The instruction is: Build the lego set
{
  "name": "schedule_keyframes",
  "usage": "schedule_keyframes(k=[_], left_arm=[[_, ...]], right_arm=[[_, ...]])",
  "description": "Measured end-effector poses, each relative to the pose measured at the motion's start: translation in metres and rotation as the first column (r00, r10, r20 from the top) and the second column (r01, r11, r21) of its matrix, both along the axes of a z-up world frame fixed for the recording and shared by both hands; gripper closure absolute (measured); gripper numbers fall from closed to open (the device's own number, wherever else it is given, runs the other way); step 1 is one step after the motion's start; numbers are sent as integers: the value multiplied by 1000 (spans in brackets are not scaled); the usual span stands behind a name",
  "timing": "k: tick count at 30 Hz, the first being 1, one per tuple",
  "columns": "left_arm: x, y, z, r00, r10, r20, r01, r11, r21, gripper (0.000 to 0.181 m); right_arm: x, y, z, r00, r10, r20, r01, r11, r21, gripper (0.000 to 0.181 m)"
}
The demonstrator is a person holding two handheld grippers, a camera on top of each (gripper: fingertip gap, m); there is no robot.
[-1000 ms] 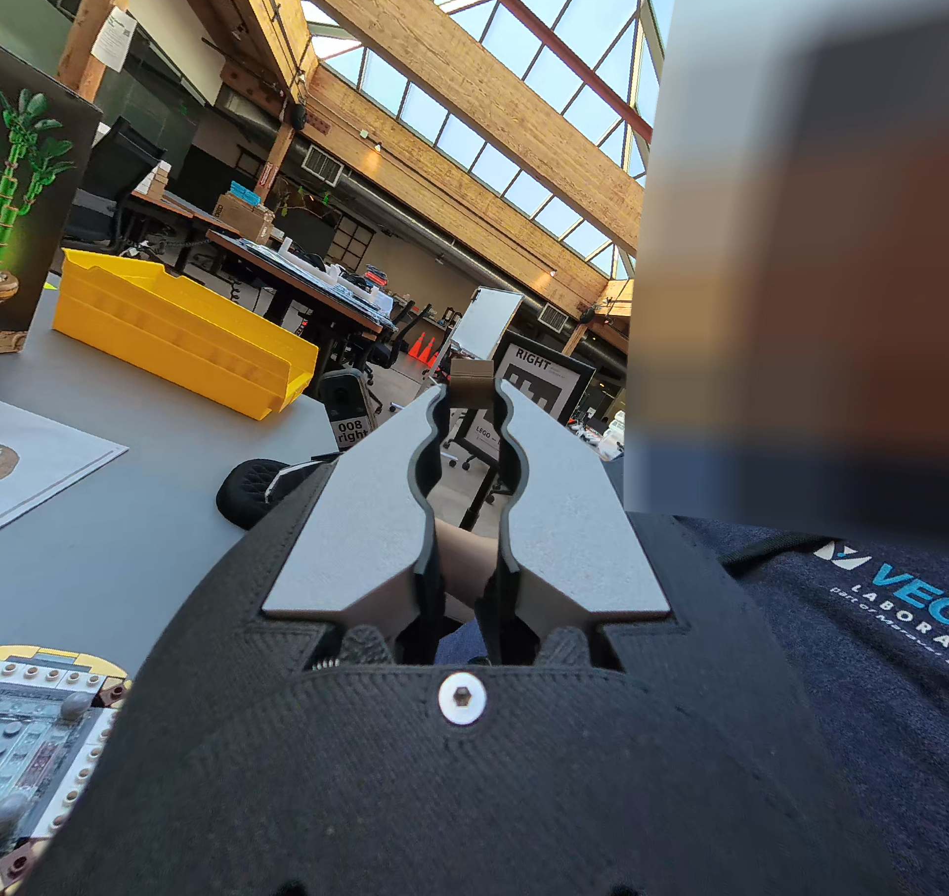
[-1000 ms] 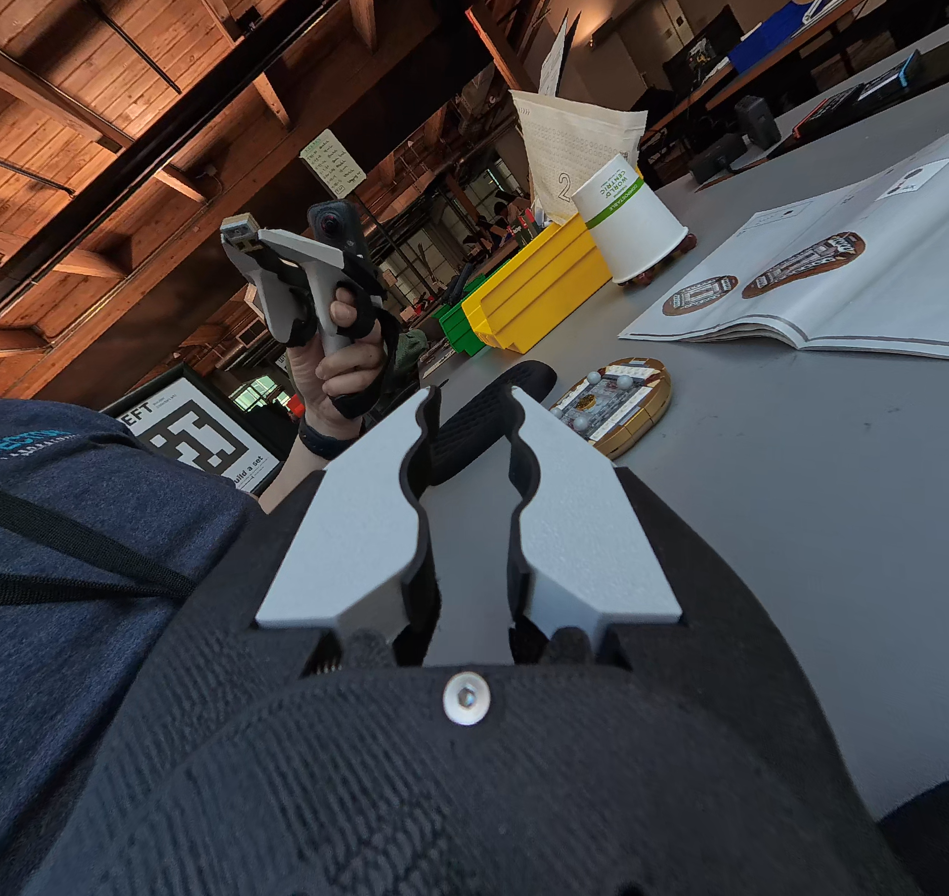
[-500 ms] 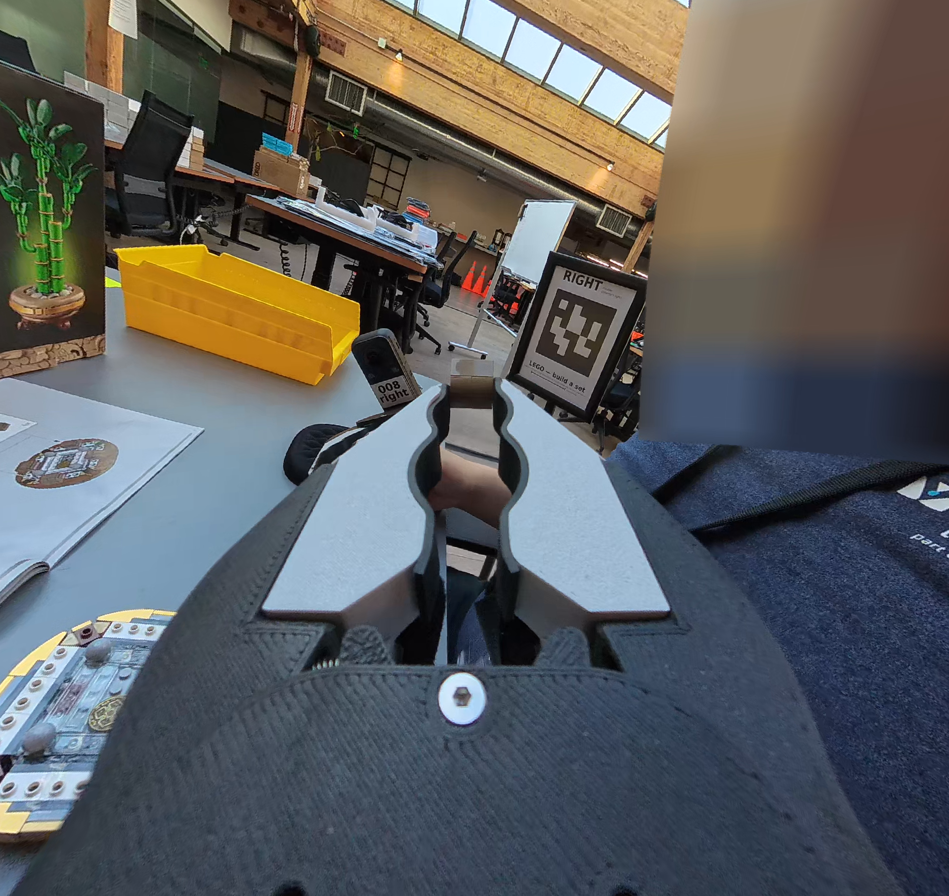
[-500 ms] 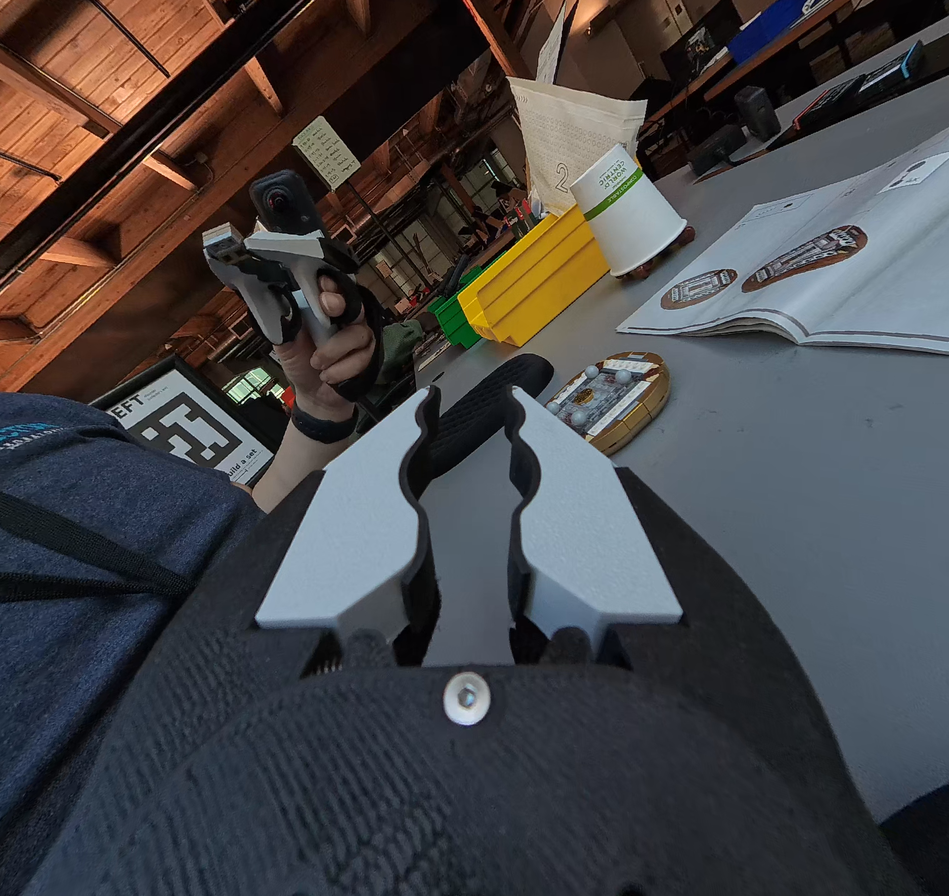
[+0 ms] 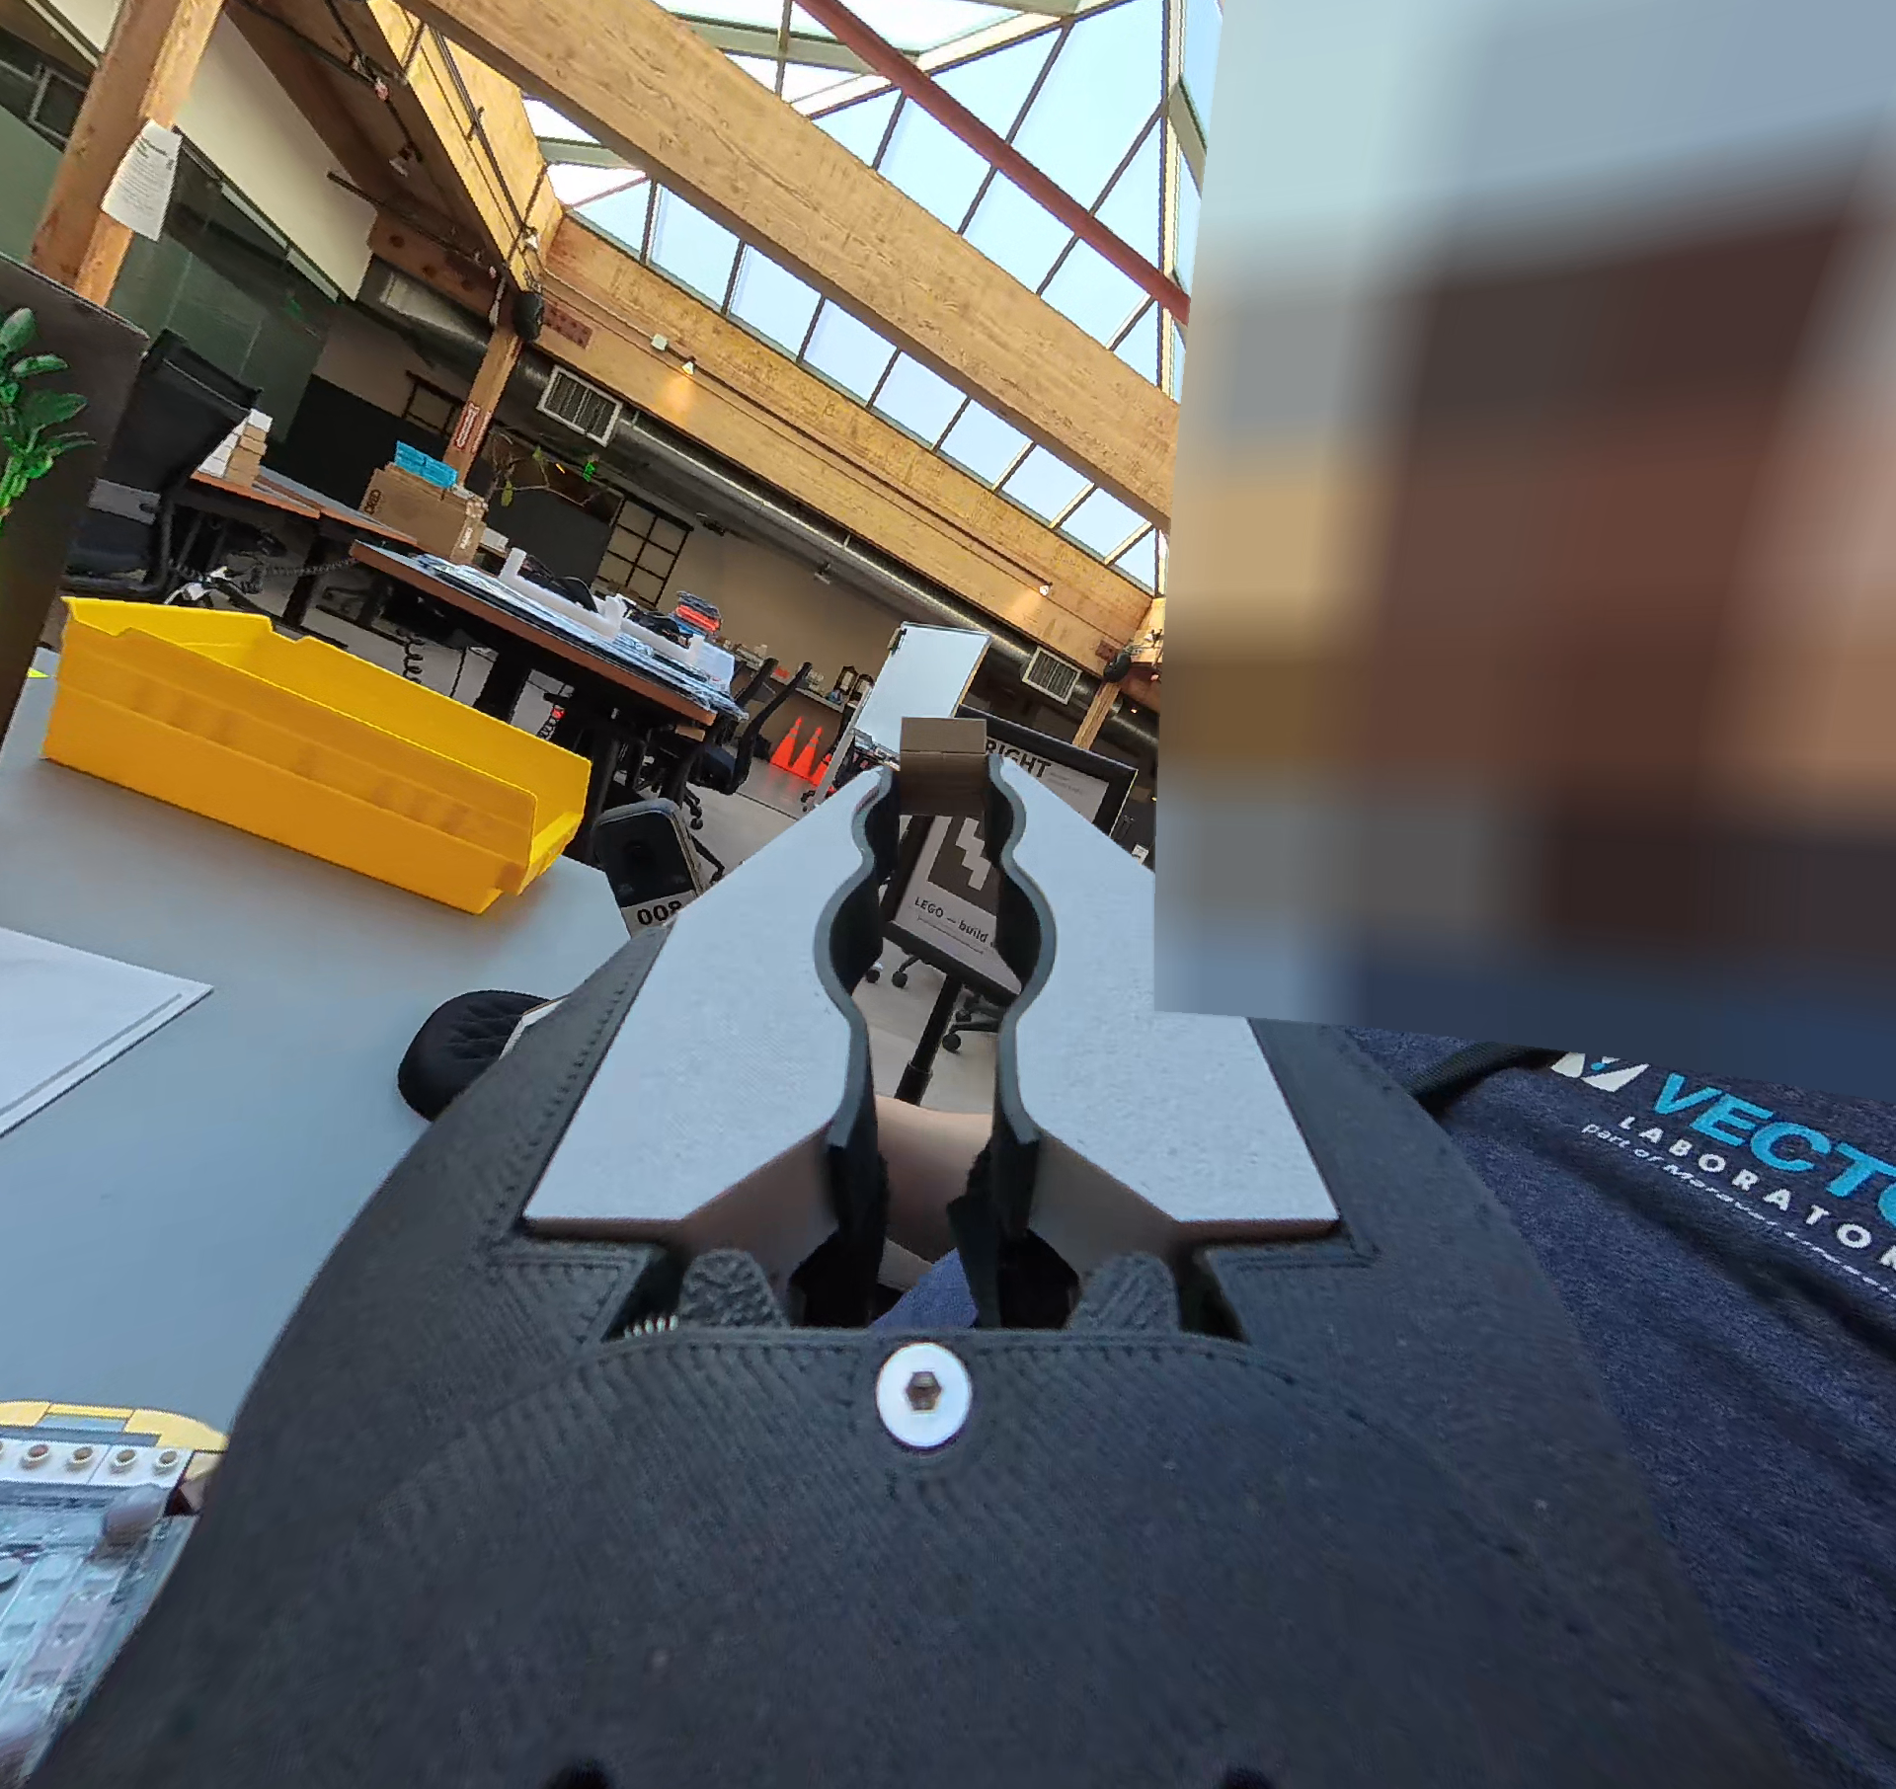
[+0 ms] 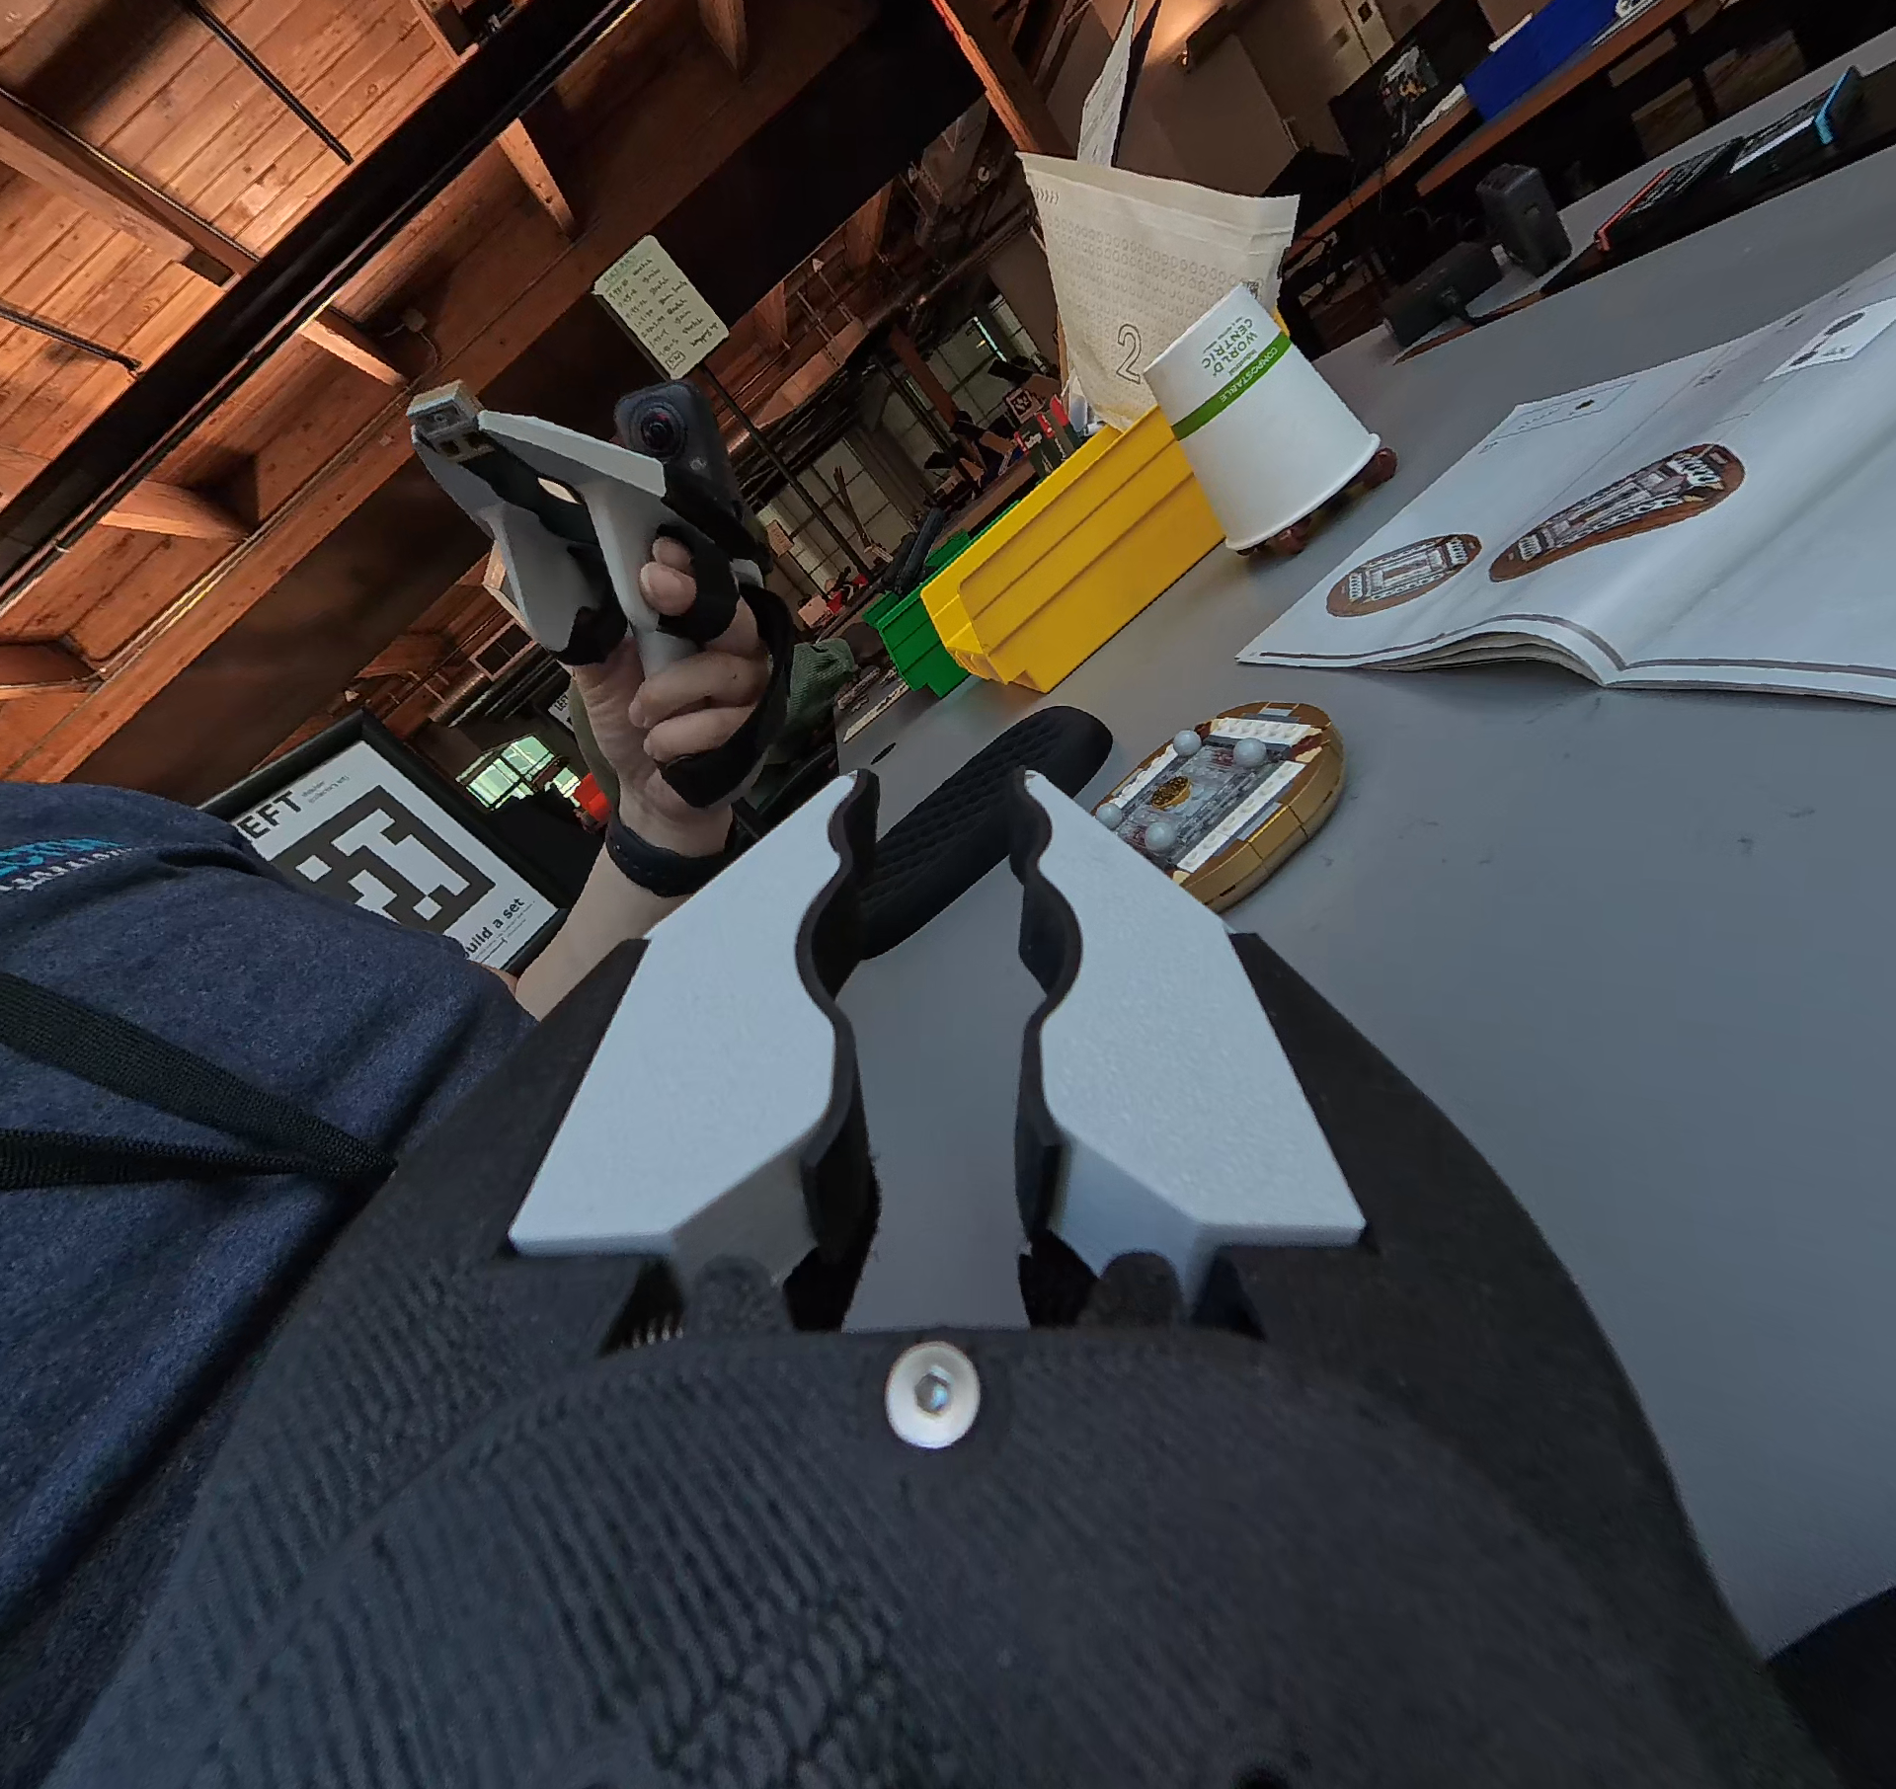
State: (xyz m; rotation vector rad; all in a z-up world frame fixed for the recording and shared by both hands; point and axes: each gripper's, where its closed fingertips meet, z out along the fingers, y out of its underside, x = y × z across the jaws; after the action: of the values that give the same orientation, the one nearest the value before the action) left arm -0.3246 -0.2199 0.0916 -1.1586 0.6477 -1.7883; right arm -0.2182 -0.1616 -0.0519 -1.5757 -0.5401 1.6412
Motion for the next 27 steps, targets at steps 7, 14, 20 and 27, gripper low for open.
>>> schedule_keyframes(k=[7,14,20,27], left_arm=[[2,1,0,1000,-7,4,7,1000,-15,167],[13,2,-5,998,8,-57,-8,1000,7,168],[20,1,-4,998,-14,-58,14,1000,3,167],[21,-2,-3,998,-23,-59,24,1000,9,168]], right_arm=[[0,0,0,1000,2,-5,-2,1000,0,157],[1,0,1,1000,0,-12,0,1000,0,157],[2,0,2,1000,0,-19,0,1000,1,157],[3,0,3,1000,0,-31,0,1000,0,157]])
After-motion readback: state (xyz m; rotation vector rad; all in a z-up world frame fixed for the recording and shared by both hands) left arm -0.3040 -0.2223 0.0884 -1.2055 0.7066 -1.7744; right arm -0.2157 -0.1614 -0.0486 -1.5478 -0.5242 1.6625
